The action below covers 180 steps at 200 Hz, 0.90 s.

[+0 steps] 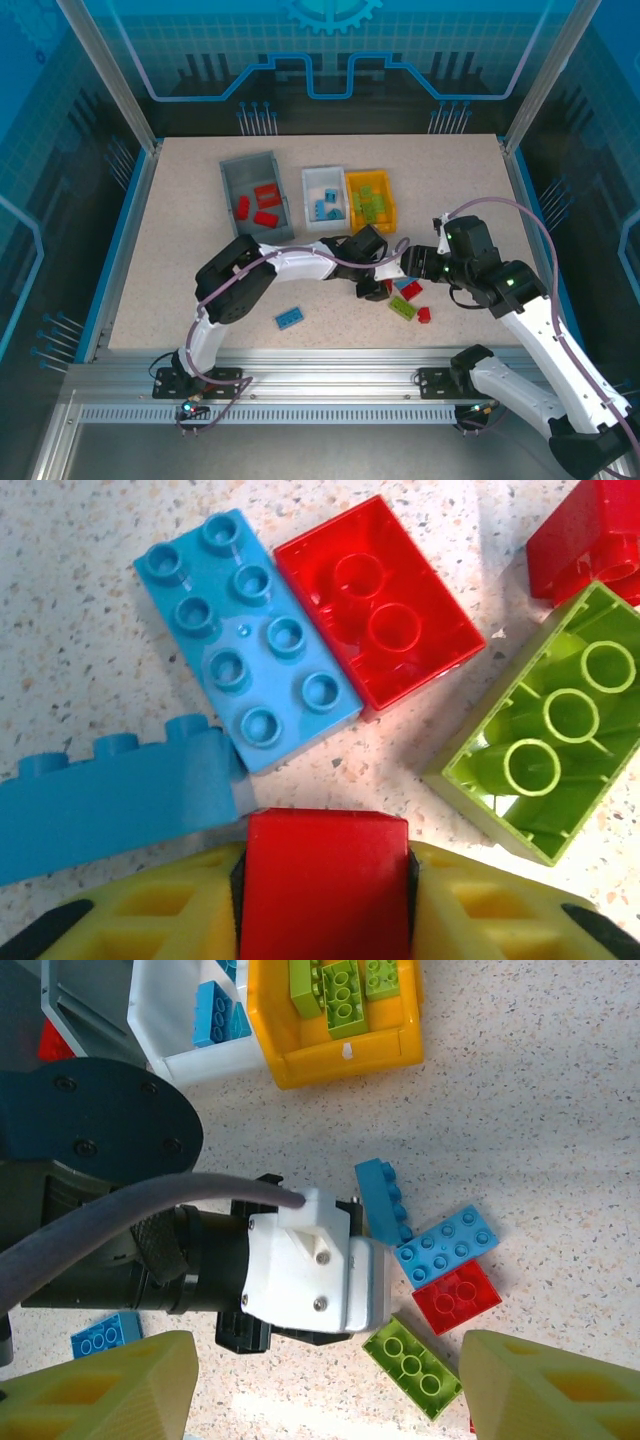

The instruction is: Sort the legos into containers by color

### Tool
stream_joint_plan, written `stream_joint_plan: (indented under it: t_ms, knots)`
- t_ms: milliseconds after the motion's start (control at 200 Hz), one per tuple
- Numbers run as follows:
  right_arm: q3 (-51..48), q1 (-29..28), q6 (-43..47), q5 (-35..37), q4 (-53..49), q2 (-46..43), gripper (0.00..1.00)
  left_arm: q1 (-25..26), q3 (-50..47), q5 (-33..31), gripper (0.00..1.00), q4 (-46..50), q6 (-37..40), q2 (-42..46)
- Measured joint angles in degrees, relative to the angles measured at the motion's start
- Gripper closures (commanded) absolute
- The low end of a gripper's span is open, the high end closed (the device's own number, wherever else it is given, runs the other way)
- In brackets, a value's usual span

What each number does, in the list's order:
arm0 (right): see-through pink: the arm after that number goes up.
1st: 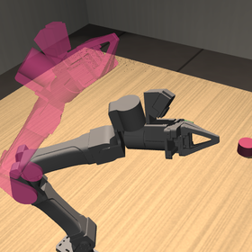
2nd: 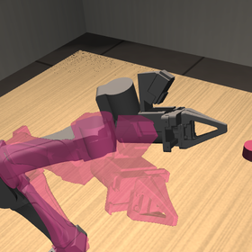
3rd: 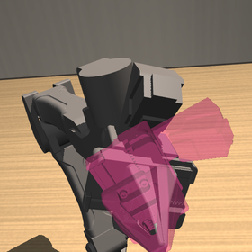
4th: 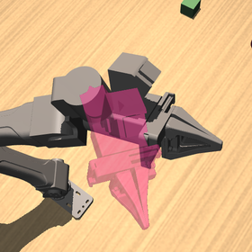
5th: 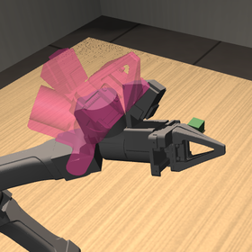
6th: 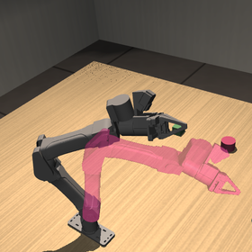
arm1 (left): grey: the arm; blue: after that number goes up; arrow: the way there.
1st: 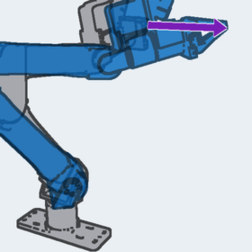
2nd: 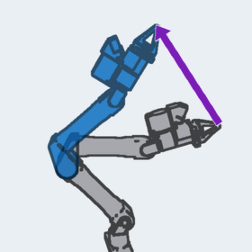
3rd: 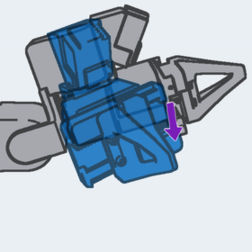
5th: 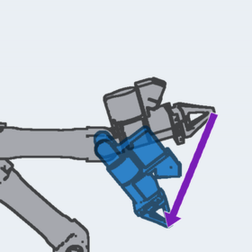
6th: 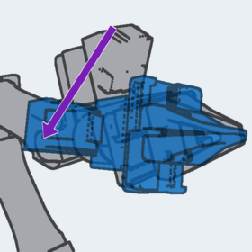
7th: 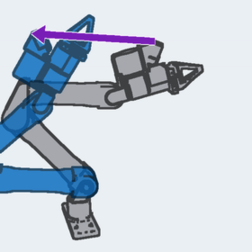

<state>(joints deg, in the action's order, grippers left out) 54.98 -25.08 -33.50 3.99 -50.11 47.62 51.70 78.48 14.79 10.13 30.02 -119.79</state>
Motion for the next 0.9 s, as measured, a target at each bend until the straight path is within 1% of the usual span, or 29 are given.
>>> stream_joint_plan:
  t_ms: [115, 235, 335, 415, 545, 655, 760, 900]
  knots:
    - [0.00, 0.00, 0.00, -0.04, 0.02, 0.00, 0.30, 0.44, -1.77, -0.46, 0.69, -1.46, -0.09, 1.03]
    - [0.00, 0.00, 0.00, -0.13, 0.09, 0.02, 0.30, 0.55, -4.44, -1.49, 0.70, -2.64, -1.22, 2.86]
    - [0.00, 0.00, 0.11, -0.61, 0.68, 0.02, 0.32, 0.55, -7.48, -2.84, 0.71, -3.23, -2.95, 5.42]
    - [-0.04, 0.00, 0.94, -2.25, 2.03, 0.02, 0.32, 0.55, -10.58, -4.17, 0.70, -3.65, -5.25, 9.11]
    - [-1.03, -0.48, 4.00, -7.43, 6.86, 0.00, 0.31, -0.74, -15.10, -6.82, 0.69, -4.04, -11.76, 18.23]
    - [-1.20, -3.80, 6.34, -10.38, 10.99, 1.33, 0.31, -4.94, -16.11, -9.27, 0.68, -3.13, -18.08, 26.29]
    - [0.17, -8.79, 7.96, -10.60, 14.29, 5.68, 0.31, -11.96, -15.91, -11.89, 0.68, -1.33, -23.71, 32.26]
    - [2.54, -13.92, 8.74, -10.01, 19.39, 13.20, 0.32, -21.07, -13.05, -16.70, 0.69, 4.39, -29.62, 33.99]
